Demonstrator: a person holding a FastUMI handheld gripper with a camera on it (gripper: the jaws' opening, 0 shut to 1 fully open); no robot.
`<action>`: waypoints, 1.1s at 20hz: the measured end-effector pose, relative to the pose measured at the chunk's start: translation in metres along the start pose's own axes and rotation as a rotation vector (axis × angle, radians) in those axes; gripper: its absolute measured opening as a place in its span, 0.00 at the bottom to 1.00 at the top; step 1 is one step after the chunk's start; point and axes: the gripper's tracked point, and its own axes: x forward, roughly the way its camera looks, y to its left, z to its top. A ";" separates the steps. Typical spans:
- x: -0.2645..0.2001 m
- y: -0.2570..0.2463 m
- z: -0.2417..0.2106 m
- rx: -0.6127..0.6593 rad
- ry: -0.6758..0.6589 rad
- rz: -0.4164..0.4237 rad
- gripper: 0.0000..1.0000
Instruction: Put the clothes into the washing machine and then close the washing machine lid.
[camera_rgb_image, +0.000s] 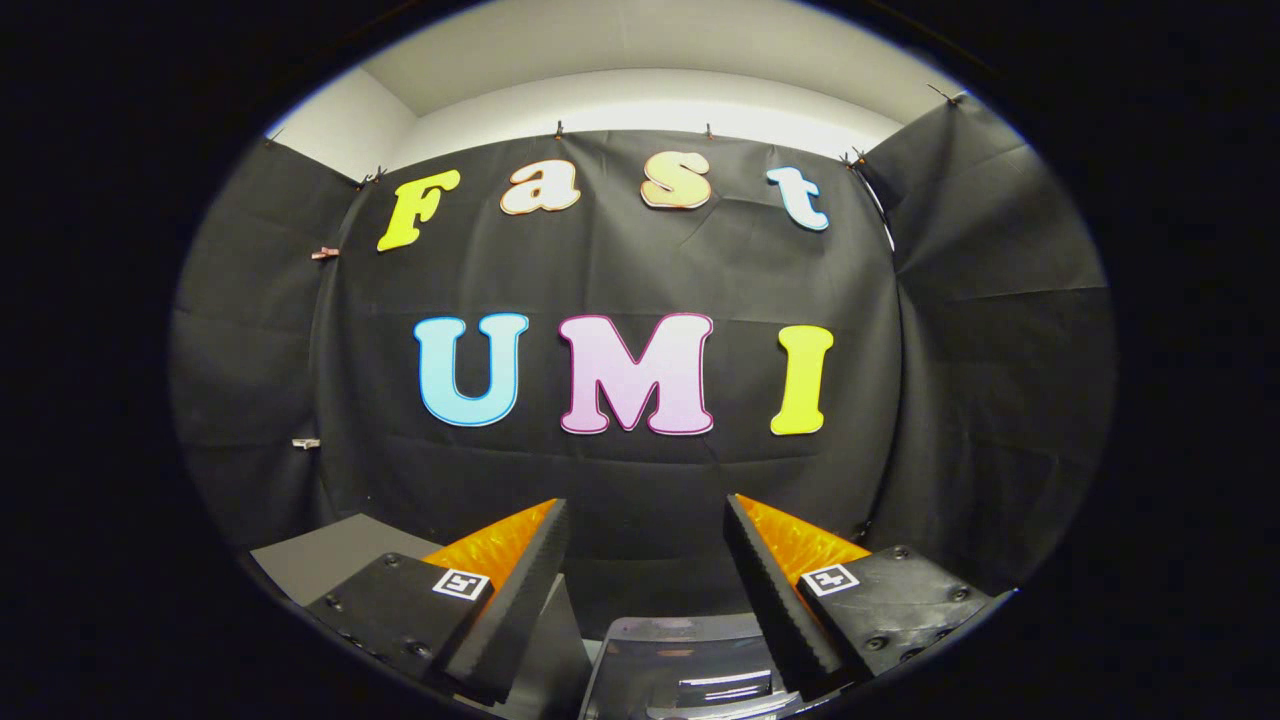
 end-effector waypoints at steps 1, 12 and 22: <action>-0.002 0.001 0.002 -0.005 -0.010 0.003 0.97; -0.015 0.012 0.006 -0.022 0.005 0.022 0.97; -0.014 0.012 0.016 0.006 -0.013 0.002 0.97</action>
